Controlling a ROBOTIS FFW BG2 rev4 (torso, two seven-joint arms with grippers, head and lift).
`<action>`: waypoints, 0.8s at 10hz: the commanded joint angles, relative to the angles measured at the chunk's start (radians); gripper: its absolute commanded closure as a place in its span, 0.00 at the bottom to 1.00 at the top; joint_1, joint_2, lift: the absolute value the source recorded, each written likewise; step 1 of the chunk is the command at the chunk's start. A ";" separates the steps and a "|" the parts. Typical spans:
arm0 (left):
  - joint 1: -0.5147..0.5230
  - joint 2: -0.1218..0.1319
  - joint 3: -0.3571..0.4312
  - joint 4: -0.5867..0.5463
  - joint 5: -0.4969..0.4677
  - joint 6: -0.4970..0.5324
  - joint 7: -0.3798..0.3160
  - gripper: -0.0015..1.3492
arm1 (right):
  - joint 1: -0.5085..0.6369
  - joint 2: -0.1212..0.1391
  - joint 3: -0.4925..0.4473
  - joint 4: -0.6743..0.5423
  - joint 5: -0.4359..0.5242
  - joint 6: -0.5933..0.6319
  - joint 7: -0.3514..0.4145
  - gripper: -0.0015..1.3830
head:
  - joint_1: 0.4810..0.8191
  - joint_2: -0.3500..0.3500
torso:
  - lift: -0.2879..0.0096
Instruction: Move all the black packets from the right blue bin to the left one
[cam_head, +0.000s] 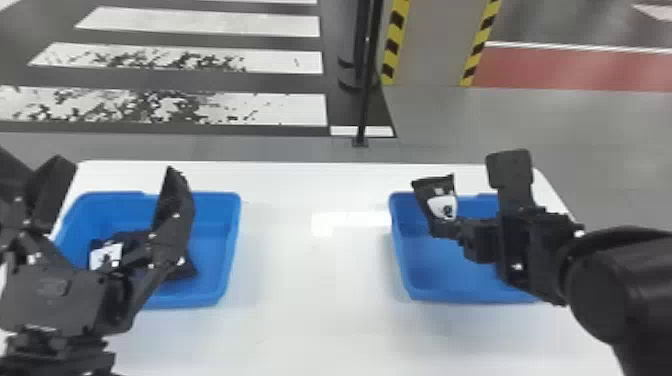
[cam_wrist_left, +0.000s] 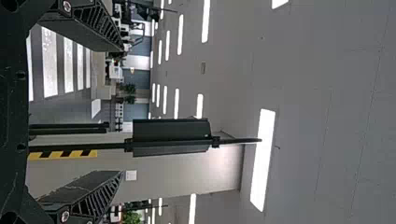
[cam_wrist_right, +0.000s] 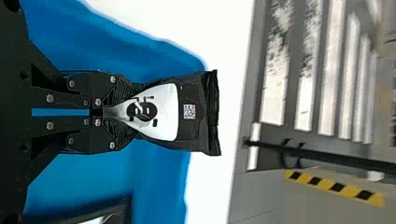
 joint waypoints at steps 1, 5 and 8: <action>-0.002 0.000 -0.005 0.000 0.002 -0.014 0.000 0.07 | 0.024 0.003 -0.006 -0.072 -0.058 -0.130 0.071 0.82 | 0.63 0.43 | 0.50; -0.014 0.020 -0.061 -0.047 0.092 0.099 -0.014 0.08 | 0.043 -0.017 0.149 -0.227 -0.269 -0.373 0.204 0.82 | 0.55 0.67 | 0.50; -0.043 0.031 -0.077 -0.108 0.279 0.369 -0.116 0.08 | 0.038 -0.032 0.219 -0.276 -0.319 -0.382 0.204 0.82 | 0.46 0.78 | 0.50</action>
